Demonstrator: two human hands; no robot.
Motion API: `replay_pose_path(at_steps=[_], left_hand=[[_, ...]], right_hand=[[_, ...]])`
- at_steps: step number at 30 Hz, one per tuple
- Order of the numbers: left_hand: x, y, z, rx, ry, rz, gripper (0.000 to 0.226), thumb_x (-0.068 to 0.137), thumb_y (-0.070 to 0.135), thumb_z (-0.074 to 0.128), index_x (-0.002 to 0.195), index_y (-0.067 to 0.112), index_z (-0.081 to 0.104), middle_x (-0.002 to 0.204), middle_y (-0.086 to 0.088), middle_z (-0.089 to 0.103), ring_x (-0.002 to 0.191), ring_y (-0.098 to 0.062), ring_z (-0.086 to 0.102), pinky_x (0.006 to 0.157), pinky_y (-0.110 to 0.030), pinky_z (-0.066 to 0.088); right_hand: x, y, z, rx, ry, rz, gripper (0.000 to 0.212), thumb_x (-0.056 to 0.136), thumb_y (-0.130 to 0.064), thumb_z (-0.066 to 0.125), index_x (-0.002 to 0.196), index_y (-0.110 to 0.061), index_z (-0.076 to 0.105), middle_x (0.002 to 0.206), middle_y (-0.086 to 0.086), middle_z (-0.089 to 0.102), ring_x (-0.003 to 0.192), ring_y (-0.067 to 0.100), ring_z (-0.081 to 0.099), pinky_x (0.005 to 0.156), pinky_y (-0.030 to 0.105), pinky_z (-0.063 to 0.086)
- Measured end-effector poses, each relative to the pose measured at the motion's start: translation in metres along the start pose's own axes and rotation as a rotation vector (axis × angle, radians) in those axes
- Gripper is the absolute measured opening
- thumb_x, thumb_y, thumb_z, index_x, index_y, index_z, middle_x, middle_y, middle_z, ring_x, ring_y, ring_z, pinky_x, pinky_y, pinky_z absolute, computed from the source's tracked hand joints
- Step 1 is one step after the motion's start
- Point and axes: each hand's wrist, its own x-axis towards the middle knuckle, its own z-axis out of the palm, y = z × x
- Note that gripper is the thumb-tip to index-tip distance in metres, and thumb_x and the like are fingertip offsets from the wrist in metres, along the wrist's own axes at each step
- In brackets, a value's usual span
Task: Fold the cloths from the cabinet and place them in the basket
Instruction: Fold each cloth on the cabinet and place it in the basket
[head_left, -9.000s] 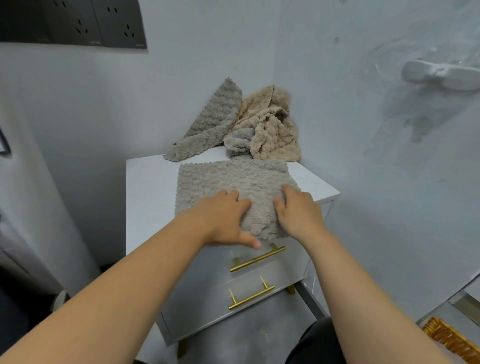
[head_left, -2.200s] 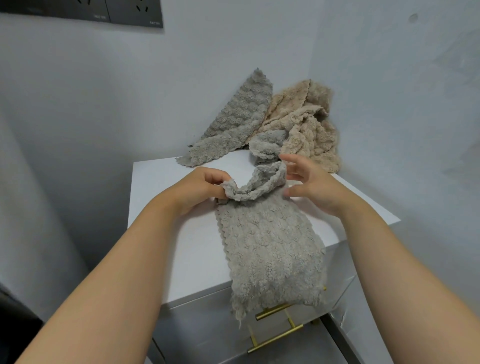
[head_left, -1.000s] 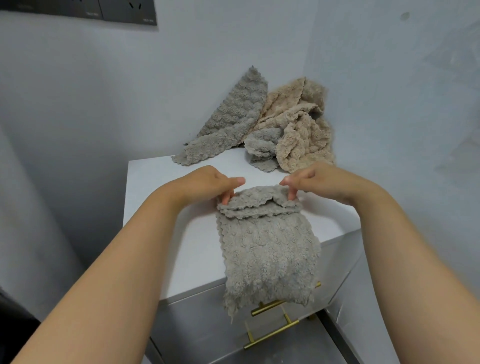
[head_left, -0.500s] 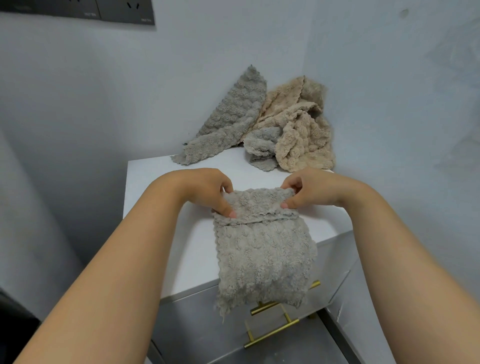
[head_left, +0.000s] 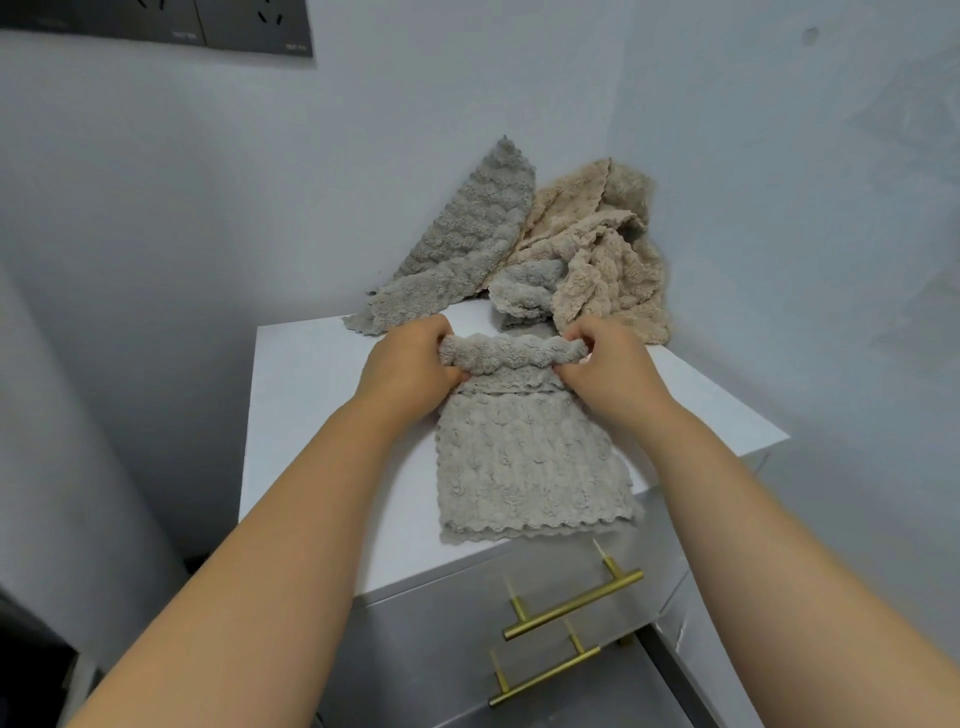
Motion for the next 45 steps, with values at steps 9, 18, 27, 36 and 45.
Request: replay_pose_path(at_steps=[9,18,27,36,45], left_hand=[[-0.001,-0.006,-0.017,-0.281,-0.171,0.082,0.039,0.069,-0.004,0.076,0.072,0.024,0.049,0.077,0.009,0.054,0.069,-0.004,0.048,0.055,-0.009,0.036],[-0.008,-0.003,-0.035,-0.418,-0.485,0.038,0.053,0.082,0.057,0.061,0.08,0.004,0.058,0.077,0.005,0.057,0.061,-0.004,0.049,0.073,-0.022,0.039],[-0.005,0.011,-0.028,-0.271,-0.406,0.078,0.038,0.072,0.038,0.079,0.051,0.016,0.056,0.061,-0.006,0.057,0.053,-0.014,0.047,0.062,-0.026,0.043],[-0.003,0.012,-0.024,-0.007,-0.503,0.164,0.038,0.072,0.033,0.081,0.1,0.03,0.055,0.112,0.007,0.052,0.1,-0.01,0.052,0.081,-0.024,0.042],[-0.001,0.01,-0.027,0.113,-0.655,0.059,0.047,0.07,0.053,0.076,0.106,0.024,0.065,0.095,0.007,0.066,0.091,-0.016,0.06,0.083,-0.029,0.047]], right_hand=[[0.004,-0.007,-0.027,0.095,-0.226,-0.014,0.036,0.07,0.007,0.074,0.074,-0.022,0.053,0.089,-0.003,0.061,0.078,0.01,0.055,0.06,0.016,0.041],[0.001,-0.006,-0.046,0.04,-0.537,-0.048,0.032,0.066,-0.014,0.084,0.074,-0.027,0.056,0.116,0.004,0.064,0.117,0.022,0.054,0.104,0.046,0.039],[0.002,-0.009,-0.039,0.137,-0.422,-0.021,0.031,0.083,-0.03,0.071,0.066,-0.005,0.068,0.084,0.006,0.074,0.097,0.02,0.068,0.087,0.038,0.052],[0.0,-0.012,-0.037,-0.054,-0.591,-0.063,0.021,0.075,-0.025,0.079,0.069,-0.02,0.06,0.069,-0.01,0.063,0.066,0.008,0.053,0.069,0.028,0.045],[0.0,-0.014,-0.028,-0.152,-0.636,-0.002,0.048,0.074,-0.045,0.076,0.111,-0.016,0.063,0.082,-0.009,0.056,0.075,0.009,0.05,0.071,0.026,0.04]])
